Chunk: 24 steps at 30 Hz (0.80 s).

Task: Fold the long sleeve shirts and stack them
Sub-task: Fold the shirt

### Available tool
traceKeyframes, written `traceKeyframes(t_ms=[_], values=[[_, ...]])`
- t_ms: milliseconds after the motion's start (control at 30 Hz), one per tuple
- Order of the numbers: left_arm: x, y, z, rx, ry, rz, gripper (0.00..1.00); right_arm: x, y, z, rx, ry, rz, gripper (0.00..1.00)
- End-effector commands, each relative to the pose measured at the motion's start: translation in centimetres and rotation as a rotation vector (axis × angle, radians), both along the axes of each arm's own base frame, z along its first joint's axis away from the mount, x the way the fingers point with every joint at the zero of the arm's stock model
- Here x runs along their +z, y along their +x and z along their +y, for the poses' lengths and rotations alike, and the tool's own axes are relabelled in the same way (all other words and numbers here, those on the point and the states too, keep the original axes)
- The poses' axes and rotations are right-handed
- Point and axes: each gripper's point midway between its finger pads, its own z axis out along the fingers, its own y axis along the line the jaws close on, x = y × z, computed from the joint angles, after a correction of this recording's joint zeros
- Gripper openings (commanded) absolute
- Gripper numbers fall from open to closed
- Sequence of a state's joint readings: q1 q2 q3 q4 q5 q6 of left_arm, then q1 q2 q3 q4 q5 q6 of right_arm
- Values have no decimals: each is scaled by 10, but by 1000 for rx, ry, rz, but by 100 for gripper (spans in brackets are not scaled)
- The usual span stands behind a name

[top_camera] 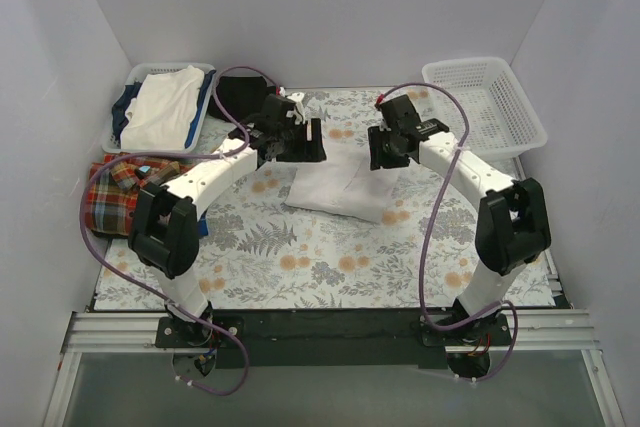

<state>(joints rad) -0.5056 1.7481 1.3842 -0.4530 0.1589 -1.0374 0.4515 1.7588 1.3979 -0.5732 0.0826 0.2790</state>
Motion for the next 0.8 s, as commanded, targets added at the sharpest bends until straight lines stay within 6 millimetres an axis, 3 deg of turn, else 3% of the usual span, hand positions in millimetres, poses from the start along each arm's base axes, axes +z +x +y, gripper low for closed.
traceKeyframes(t_ms=[0,67,100,133,233,300,567,767], values=[[28,28,-7,16,-12,-81,69,34,-20,29,104,39,-61,52],[34,43,-15,18,-19,-94,69,30,-30,38,126,53,-41,52],[17,50,-17,27,-3,-64,69,25,-40,46,151,55,-20,52],[24,60,-22,34,-13,-79,69,23,-43,50,160,58,-13,51],[-2,68,-28,41,4,-20,68,10,-56,58,173,56,28,50],[-6,71,-34,32,-9,-4,68,5,-62,64,182,58,47,47],[-52,78,-50,16,-39,70,66,-36,-79,49,147,0,131,43],[-79,79,-40,61,25,102,65,-74,-100,33,121,-45,211,40]])
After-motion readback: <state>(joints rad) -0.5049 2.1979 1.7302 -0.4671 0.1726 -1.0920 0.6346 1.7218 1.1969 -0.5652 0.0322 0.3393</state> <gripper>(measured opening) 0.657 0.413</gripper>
